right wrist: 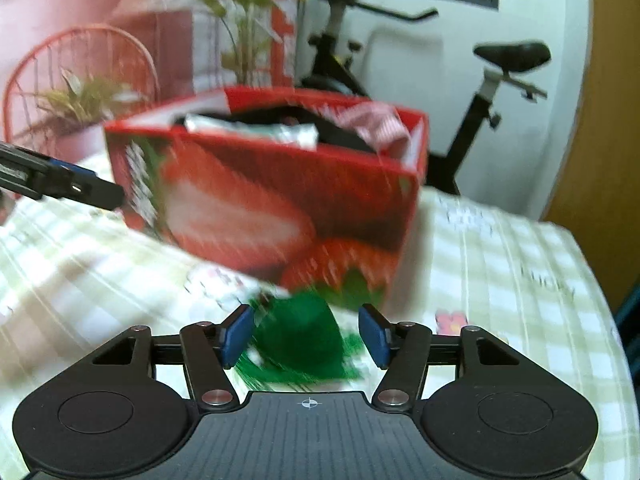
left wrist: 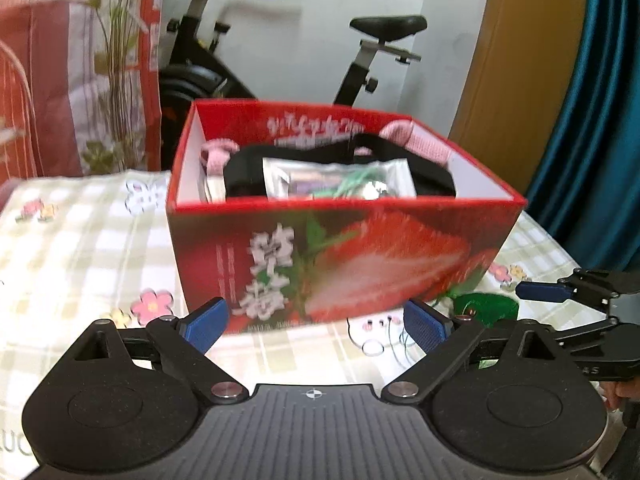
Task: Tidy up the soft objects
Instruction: 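Lower the right gripper onto the green tasseled pouch and grasp it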
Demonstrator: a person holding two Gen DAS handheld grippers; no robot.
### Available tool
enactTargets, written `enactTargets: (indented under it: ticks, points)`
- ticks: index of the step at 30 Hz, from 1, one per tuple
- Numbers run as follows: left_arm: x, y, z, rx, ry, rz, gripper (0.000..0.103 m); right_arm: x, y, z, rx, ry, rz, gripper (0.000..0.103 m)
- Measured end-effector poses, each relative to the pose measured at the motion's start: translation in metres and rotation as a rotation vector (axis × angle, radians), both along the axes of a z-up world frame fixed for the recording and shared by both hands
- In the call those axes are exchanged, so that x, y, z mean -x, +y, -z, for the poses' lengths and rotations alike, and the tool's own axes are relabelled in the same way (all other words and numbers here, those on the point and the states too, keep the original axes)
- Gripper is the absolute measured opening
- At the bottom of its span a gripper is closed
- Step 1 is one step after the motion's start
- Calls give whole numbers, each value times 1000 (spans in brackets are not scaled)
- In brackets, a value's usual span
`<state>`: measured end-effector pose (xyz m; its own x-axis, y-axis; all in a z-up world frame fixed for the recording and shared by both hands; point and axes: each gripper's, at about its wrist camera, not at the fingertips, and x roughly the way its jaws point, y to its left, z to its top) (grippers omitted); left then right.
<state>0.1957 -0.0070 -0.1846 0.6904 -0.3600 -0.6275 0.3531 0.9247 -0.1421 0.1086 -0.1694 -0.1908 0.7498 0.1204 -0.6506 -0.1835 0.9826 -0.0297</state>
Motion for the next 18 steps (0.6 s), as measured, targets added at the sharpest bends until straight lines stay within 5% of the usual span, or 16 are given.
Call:
enactTargets:
  ticks: [5, 9, 18]
  points:
    - [-4, -3, 14, 26, 39, 6, 95, -7, -9, 18, -39, 34, -11, 60]
    - [-6, -8, 20, 67, 58, 37, 92, -14, -1, 23, -66, 55, -70, 45]
    - [0, -17, 32, 178, 114, 118, 85, -24, 60, 21, -103, 68, -240, 43]
